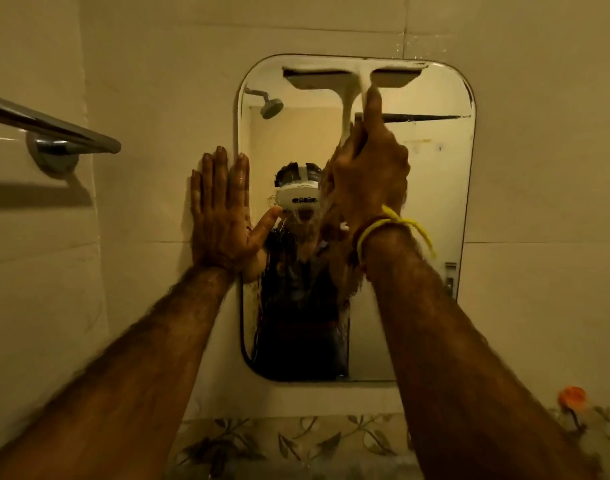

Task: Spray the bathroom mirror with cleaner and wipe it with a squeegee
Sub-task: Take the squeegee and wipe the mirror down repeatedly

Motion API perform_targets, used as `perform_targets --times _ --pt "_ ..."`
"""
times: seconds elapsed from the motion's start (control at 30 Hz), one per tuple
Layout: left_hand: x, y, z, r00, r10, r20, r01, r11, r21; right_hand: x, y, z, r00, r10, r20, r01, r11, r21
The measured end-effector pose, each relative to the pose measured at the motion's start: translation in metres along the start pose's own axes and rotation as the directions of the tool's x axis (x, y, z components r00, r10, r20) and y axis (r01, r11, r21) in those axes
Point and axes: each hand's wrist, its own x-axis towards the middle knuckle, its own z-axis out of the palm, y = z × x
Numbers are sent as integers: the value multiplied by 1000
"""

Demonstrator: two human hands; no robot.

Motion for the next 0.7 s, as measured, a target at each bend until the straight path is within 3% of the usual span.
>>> perform_targets --times 0.2,0.3,0.43,0.6,0.7 --pt "1 1 -2 1000 23 -15 -23 999 -27 -93 22 -4 998 14 65 -10 998 -65" --pt "0 2 1 1000 18 -21 -19 999 -38 -62 24 -5 1000 -8 8 9 999 -43" --pt "0 3 -5 1000 8 -25 -10 997 -73 11 16 -8 987 118 -108 -121 992 -26" --pt "2 4 -6 1000 13 -5 -13 997 -77 -69 17 -4 988 154 -18 -154 988 -24" --pt "0 4 -4 999 20 -25 -22 998 -64 -57 20 -8 992 122 -44 -123 992 -33"
